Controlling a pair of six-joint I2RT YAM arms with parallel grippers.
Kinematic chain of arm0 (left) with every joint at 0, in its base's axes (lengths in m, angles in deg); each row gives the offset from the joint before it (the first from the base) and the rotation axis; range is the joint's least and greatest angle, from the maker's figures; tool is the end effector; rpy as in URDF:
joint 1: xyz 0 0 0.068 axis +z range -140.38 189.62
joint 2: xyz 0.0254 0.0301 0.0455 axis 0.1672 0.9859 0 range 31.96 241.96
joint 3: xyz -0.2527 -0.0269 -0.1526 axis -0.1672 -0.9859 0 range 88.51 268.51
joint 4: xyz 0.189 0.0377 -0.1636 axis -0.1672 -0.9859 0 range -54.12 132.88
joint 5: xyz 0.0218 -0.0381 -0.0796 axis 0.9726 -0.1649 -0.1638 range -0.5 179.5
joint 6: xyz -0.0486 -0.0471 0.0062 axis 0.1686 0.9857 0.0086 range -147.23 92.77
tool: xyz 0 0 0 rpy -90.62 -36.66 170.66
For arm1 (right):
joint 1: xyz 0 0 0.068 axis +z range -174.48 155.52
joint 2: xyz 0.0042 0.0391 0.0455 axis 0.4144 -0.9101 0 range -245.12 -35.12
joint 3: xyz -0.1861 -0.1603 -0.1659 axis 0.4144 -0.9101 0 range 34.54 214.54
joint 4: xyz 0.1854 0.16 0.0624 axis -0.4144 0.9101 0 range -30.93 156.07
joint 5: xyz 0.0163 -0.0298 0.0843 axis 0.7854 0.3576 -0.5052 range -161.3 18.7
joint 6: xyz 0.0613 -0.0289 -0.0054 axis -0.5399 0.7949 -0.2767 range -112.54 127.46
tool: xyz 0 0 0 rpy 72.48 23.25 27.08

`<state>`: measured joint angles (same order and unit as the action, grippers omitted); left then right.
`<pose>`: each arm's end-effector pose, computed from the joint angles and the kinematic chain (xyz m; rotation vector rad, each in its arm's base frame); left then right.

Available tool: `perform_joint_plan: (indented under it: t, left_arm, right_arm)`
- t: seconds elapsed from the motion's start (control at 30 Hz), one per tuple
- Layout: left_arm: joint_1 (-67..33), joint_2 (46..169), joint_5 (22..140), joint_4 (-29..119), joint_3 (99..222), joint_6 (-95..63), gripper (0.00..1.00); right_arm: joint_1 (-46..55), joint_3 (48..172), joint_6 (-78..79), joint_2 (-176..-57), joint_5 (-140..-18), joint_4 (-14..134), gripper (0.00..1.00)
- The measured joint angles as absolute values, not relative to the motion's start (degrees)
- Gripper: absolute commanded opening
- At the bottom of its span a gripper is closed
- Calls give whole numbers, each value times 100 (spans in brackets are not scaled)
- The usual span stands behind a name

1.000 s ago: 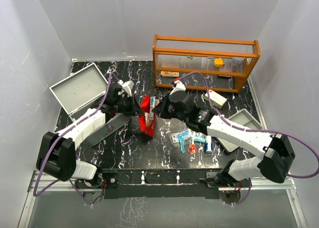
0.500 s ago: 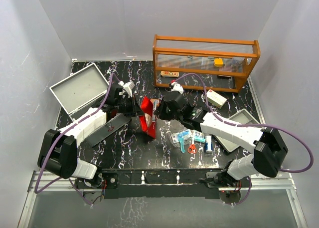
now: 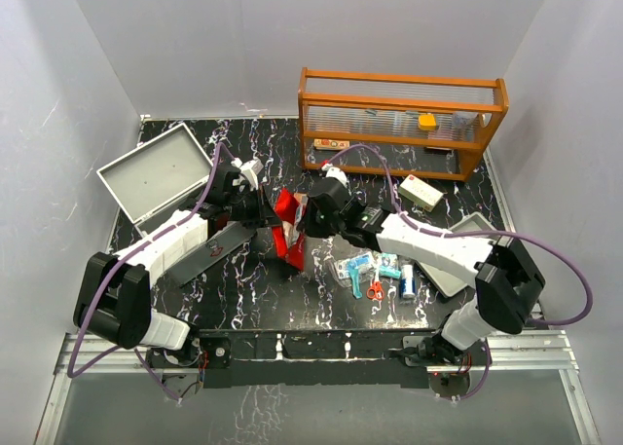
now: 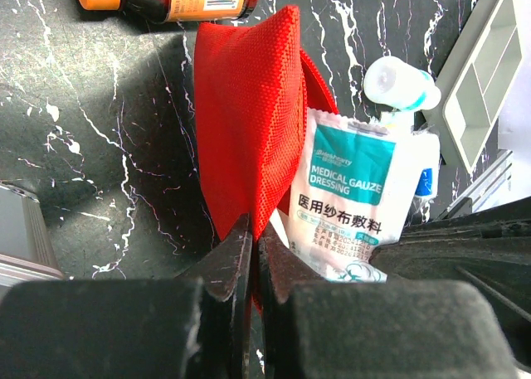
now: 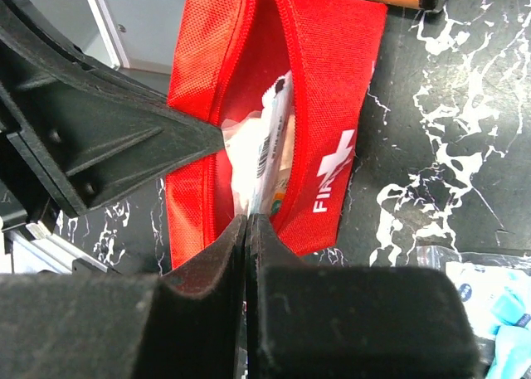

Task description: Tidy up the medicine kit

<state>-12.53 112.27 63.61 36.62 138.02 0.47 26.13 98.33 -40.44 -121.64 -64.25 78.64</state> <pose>0.2716 -0.1363 0.2545 0.1519 2.3151 -0.9641 0.2195 0.2568 0.2793 0.0087 2.4169 0.7121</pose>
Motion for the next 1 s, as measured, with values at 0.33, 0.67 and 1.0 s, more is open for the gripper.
perform_joint_plan:
  t: [0.33, 0.67, 1.0]
  left_arm:
    - [-1253, 11227, 6337, 3671, 13802, 47, 0]
    - [-1253, 11229, 6330, 3688, 13802, 43, 0]
    - [-1253, 11236, 6311, 3690, 13802, 26, 0]
  right_arm:
    - [2849, 10399, -4044, -12667, -6410, 8122, 0]
    - [2967, 10541, -4107, -13023, -6128, 8358, 0]
    - [2967, 10541, -4216, -13174, -6172, 8417, 1]
